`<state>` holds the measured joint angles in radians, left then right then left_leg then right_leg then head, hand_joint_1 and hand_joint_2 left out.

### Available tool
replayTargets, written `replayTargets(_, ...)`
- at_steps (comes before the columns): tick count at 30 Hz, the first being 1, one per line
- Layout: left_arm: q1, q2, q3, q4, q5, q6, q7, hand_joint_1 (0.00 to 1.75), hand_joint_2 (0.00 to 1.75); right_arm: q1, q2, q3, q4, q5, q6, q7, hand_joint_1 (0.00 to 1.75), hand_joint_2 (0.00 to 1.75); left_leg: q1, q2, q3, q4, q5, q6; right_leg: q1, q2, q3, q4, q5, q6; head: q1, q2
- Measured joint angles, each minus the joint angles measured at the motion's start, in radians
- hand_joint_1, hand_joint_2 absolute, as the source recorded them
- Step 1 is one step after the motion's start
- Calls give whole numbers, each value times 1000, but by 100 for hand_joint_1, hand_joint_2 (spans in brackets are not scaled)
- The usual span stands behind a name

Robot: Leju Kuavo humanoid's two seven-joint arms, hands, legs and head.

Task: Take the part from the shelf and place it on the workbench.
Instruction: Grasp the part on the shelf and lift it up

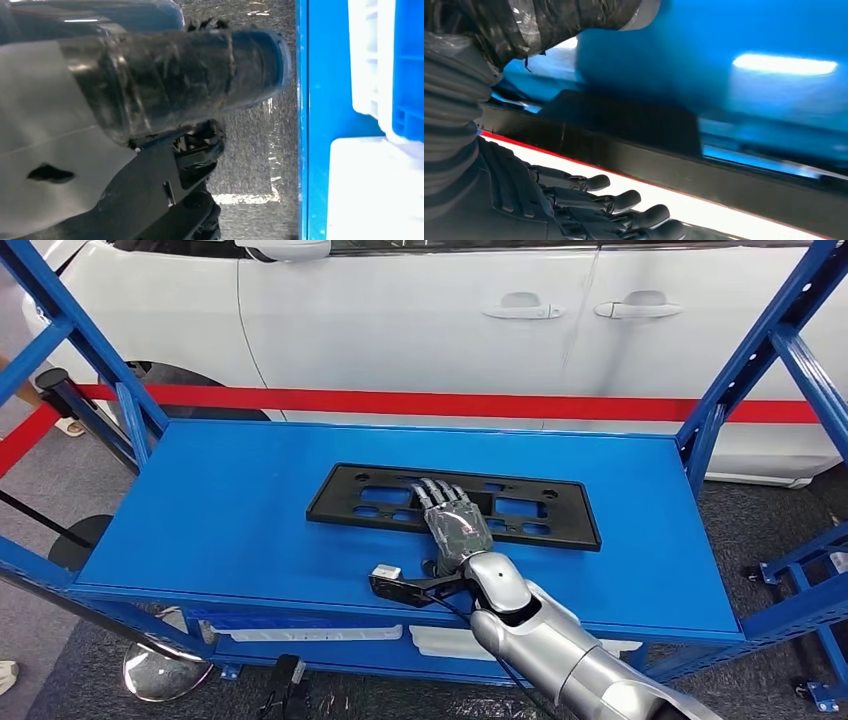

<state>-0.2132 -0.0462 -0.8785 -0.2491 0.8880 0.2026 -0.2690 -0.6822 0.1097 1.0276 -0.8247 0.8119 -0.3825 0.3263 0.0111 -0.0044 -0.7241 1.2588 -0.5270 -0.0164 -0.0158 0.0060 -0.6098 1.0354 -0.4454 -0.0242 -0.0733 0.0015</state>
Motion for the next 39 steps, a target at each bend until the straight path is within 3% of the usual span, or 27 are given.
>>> replayTargets(1, -1, 0, 0, 0, -1, -1, 1, 0, 0, -9, -2, 0, 11, 1, 4, 9, 0, 175, 0, 0, 33, -70, 38, 4, 0, 2, 1, 0, 0, 1, 0, 0)
replayTargets(3, -7, 0, 0, 0, -3, -2, 5, 0, 0, -35, -10, -2, 38, 2, 11, 30, 0, 175, -5, -1, 99, -199, 84, 13, 3, 5, -1, 0, 0, 8, 0, 0)
replayTargets(6, -10, -1, 0, 0, -7, -5, 10, 0, 0, -62, -29, -7, 71, 8, 14, 58, 0, 175, -9, -3, 116, -239, 84, 25, 6, 5, -1, -5, 4, 24, 0, 0)
replayTargets(8, -10, -3, 0, 0, -7, -5, 12, 0, 0, -71, -47, -9, 82, 28, 12, 82, 0, 175, -5, 0, 122, -250, 91, 37, 5, 4, -6, 7, -8, 35, 1, 0)
replayTargets(10, -12, -4, 0, 0, -6, -6, 13, 0, 0, -78, -69, -10, 93, 57, 11, 113, 0, 175, -2, 2, 126, -259, 97, 52, 6, 3, -44, 88, -55, 42, 2, 0)
replayTargets(12, -12, -4, 0, 0, -6, -8, 14, 0, 0, -81, -88, -10, 99, 84, 12, 137, 0, 175, -4, 2, 124, -259, 98, 59, 6, 2, -108, 223, -114, 44, 4, 0)
replayTargets(14, -10, -5, 0, 0, -8, -8, 16, 0, 0, -82, -105, -10, 103, 112, 15, 159, 0, 175, -5, 1, 124, -257, 97, 60, 5, 2, -141, 288, -124, 45, 4, 0)
replayTargets(15, -10, -5, 0, 0, -8, -8, 16, 0, 0, -83, -113, -11, 105, 127, 17, 170, 0, 175, -5, 1, 124, -255, 97, 59, 5, 2, -131, 265, -104, 45, 4, 0)
replayTargets(16, -10, -5, 0, 0, -9, -8, 17, 0, 0, -84, -120, -11, 106, 142, 20, 181, 15, 175, -4, 1, 124, -253, 96, 57, 4, 1, -104, 211, -72, 44, 4, 0)
replayTargets(18, -10, -7, 0, 0, -10, -8, 17, 0, 0, -88, -131, -12, 106, 164, 29, 198, 98, 175, -6, 0, 121, -243, 91, 50, 4, -1, -36, 75, -20, 40, 4, 0)
replayTargets(19, -11, -7, 0, 0, -10, -8, 17, 0, 0, -90, -135, -13, 107, 170, 36, 204, 139, 175, -9, 0, 118, -237, 87, 45, 4, -2, -13, 30, -8, 37, 3, 0)
replayTargets(20, -11, -7, 0, 0, -10, -8, 17, 0, 0, -91, -138, -15, 107, 173, 43, 209, 166, 175, -11, 0, 116, -233, 85, 41, 6, -2, -2, 9, -5, 34, 3, 0)
replayTargets(24, -12, -8, 0, 0, -10, -8, 17, 0, 0, -90, -152, -22, 108, 168, 77, 214, 175, 175, -10, 0, 107, -214, 71, 23, 4, -2, 1, 1, 2, 14, 0, 0)
replayTargets(26, -12, -8, 0, 0, -10, -8, 17, 0, 0, -89, -157, -26, 109, 164, 87, 213, 175, 175, -7, 0, 70, -132, 20, 12, -1, -2, 1, -1, 6, 6, -2, 0)
replayTargets(28, -11, -8, 0, 0, -10, -8, 17, 0, 0, -87, -160, -30, 111, 156, 96, 209, 175, 175, -4, 1, 12, -5, -38, 3, -1, -2, -1, -1, 6, 3, -4, 0)
replayTargets(29, -10, -8, 0, 0, -10, -8, 17, 0, 0, -85, -161, -31, 112, 150, 101, 206, 175, 175, -3, 1, -7, 37, -48, 2, -1, -2, -1, -1, 6, 3, -4, 0)
replayTargets(30, -10, -8, 0, 0, -11, -8, 17, 0, 0, -85, -162, -33, 113, 144, 104, 201, 175, 175, -2, 1, -9, 42, -38, 3, -1, -2, -1, -1, 6, 3, -4, 0)
replayTargets(31, -10, -8, 0, 0, -11, -8, 17, 0, 0, -85, -163, -35, 113, 137, 106, 194, 175, 175, -3, 1, 11, 5, -9, 6, -1, -1, 1, -1, 6, 4, -4, 0)
replayTargets(33, -13, -8, 0, 0, -12, -7, 17, 0, 0, -88, -165, -37, 114, 125, 105, 182, 175, 175, -6, 1, 81, -133, 56, 19, 1, 0, 5, -1, 5, 6, -3, 0)
replayTargets(34, -15, -7, 0, 0, -13, -6, 17, 0, 0, -90, -166, -39, 114, 119, 104, 177, 175, 175, -9, 0, 110, -192, 73, 26, 2, 1, 5, -1, 5, 9, -4, 0)
replayTargets(37, -17, -7, 0, 0, -13, -2, 18, 0, 0, -94, -169, -45, 115, 108, 94, 161, 175, 175, -16, 0, 135, -241, 75, 36, 3, 3, 5, -6, 8, 26, -4, 0)
replayTargets(39, -17, -7, 0, 0, -14, -1, 19, 0, 0, -93, -173, -50, 116, 102, 86, 152, 175, 175, -9, 3, 143, -256, 84, 46, 4, 3, 4, -2, 2, 37, -3, 0)
